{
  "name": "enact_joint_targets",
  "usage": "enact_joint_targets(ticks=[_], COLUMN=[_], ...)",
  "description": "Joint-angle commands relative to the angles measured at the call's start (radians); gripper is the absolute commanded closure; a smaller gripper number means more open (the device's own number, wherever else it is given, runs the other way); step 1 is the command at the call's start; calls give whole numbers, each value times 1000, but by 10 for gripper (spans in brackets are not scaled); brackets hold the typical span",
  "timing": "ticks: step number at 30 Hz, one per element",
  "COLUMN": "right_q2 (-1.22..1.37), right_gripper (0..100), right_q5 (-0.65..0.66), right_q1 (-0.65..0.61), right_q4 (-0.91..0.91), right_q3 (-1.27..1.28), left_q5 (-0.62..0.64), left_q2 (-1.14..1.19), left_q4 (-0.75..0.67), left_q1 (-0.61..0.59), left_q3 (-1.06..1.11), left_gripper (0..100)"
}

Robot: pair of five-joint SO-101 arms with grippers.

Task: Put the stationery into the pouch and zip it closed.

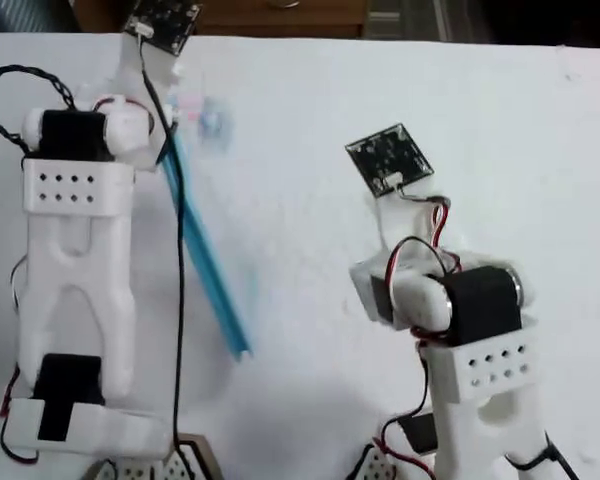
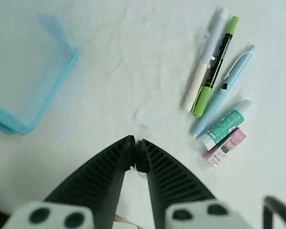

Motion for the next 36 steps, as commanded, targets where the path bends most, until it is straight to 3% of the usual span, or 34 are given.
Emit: enact_joint_targets(ticks=[1, 7, 12, 18, 22, 25, 36], right_q2=[-16, -13, 58, 145, 54, -21, -196], right_gripper=[967, 759, 756, 774, 717, 661, 645], right_q5=[-104, -330, -565, -540, -417, -416, -416], right_q1=[12, -93, -237, -340, -435, -483, -710], right_q4=[-85, -286, -397, -325, -124, -110, -535], right_q3=[-6, -5, -2, -46, -181, -176, 198], left_q5=[6, 0, 0, 5, 5, 6, 8], left_q2=[124, 38, -111, -177, -133, -116, -113], left_q4=[118, 186, 230, 262, 245, 247, 247], left_q1=[74, 76, 91, 122, 104, 108, 102], left_q3=[32, 32, 40, 40, 37, 34, 35], left_gripper=[977, 977, 977, 978, 978, 978, 978])
